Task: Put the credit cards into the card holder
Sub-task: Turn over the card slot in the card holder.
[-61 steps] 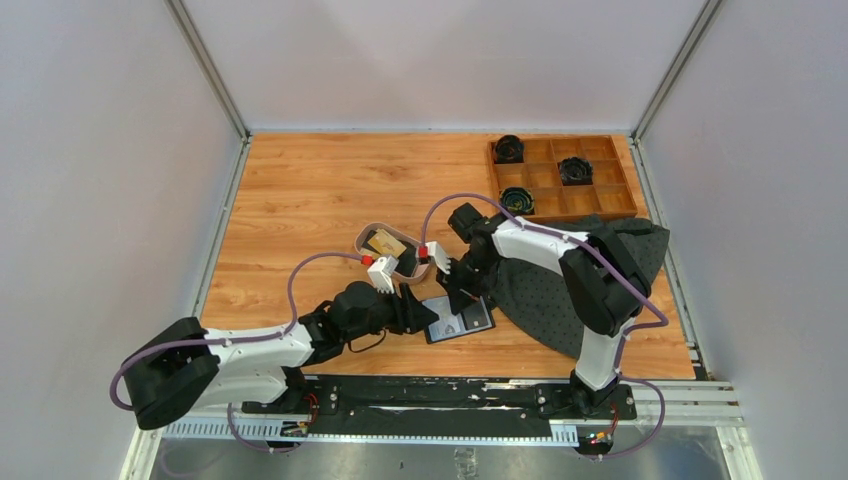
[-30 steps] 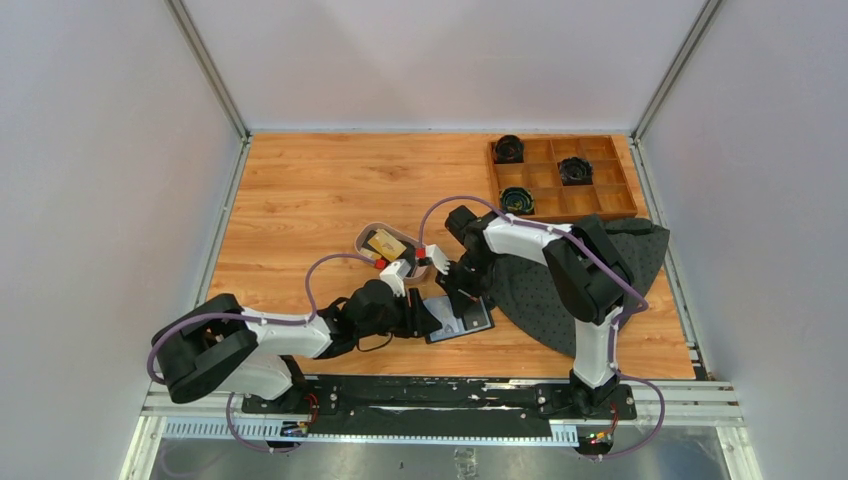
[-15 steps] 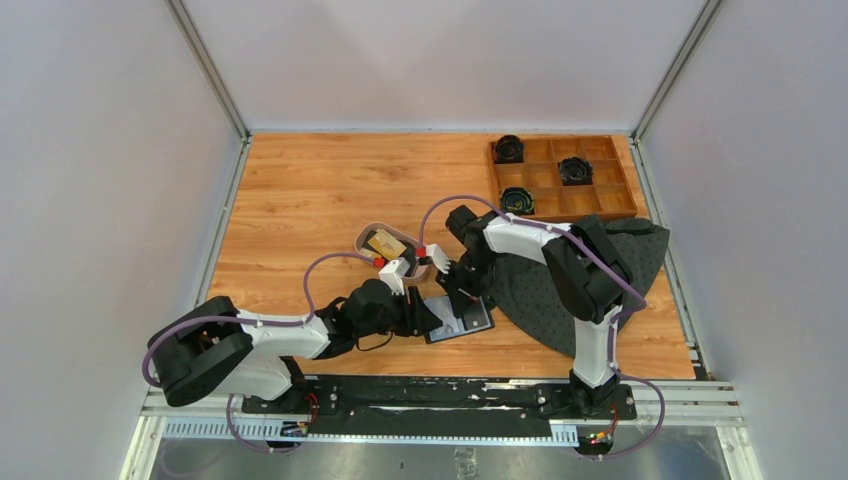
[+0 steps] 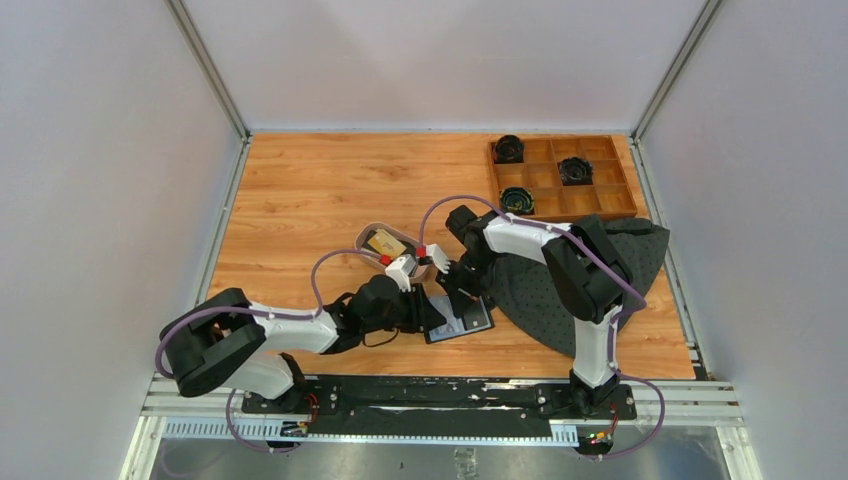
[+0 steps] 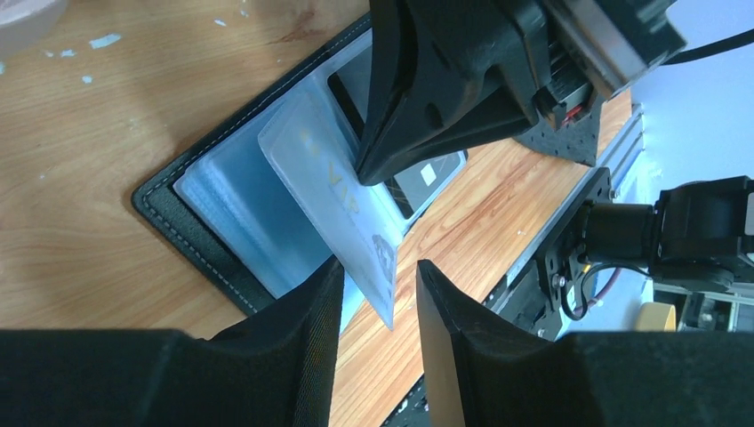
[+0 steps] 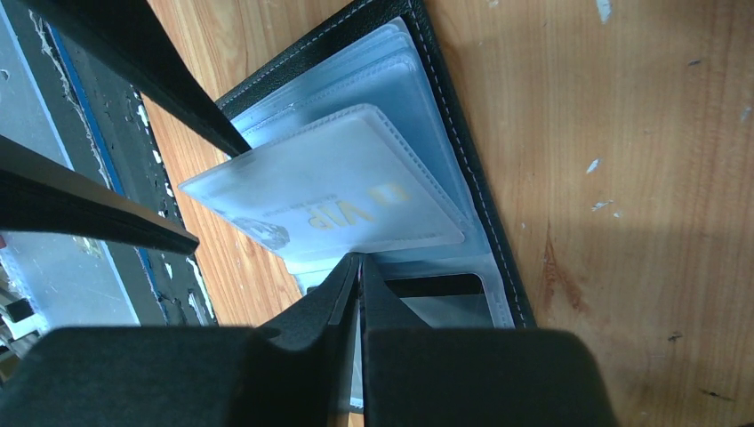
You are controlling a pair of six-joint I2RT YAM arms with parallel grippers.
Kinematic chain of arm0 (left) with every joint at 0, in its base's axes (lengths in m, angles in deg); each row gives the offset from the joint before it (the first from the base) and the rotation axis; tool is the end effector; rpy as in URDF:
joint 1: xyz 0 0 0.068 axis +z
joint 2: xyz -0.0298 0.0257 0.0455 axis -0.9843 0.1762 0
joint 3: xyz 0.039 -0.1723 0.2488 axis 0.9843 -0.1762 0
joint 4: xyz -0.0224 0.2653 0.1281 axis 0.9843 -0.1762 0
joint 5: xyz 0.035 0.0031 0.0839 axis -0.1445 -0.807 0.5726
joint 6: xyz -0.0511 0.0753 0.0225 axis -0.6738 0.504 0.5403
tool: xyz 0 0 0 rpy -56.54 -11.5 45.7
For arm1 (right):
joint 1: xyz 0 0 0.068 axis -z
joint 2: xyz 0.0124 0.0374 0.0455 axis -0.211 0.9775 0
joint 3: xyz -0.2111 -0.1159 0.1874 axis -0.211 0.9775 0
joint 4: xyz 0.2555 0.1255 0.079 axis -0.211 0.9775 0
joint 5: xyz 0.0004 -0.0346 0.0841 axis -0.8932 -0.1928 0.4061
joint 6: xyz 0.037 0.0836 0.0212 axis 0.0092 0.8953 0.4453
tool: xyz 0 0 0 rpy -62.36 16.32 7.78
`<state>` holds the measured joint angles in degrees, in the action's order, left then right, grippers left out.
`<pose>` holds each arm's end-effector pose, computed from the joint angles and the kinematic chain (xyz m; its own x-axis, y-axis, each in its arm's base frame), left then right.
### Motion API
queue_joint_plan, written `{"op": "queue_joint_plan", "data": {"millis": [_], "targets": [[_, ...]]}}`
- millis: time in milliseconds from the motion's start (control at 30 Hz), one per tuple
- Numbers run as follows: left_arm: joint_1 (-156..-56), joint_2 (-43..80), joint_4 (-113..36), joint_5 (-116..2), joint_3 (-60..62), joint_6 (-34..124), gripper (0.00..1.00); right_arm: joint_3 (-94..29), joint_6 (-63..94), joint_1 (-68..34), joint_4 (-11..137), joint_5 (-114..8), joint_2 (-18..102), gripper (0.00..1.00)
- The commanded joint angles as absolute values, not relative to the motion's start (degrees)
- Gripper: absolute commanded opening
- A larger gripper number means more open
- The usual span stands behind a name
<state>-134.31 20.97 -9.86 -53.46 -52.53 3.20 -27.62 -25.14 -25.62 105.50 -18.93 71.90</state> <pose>0.1643 -0.2420 0.1188 -0.8488 -0.1880 -0.4941 0.2875 0.6202 -0.7299 0.2768 0.2863 0.1186 -0.3665 -0.8087 -0.4601 -0.8639 0.1123 0.4909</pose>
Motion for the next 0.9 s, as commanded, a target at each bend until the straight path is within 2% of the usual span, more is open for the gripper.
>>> {"op": "queue_joint_plan", "data": {"millis": [0,500,867], "targets": [[-134.0,23.1,-8.2,-54.2,-50.2,3.5,0.38,-27.9,-25.2,-25.1,106.3,-20.6,73.4,0.07],[-133.9,25.6,-7.7,-56.5,-47.5,3.2,0.35,-27.8,-27.0,-18.2,107.5,-16.8,62.2,0.21],[-134.0,28.5,-7.8,-58.9,-44.1,2.9,0.42,-27.2,-27.8,-11.8,107.9,-13.1,56.6,0.21]]}}
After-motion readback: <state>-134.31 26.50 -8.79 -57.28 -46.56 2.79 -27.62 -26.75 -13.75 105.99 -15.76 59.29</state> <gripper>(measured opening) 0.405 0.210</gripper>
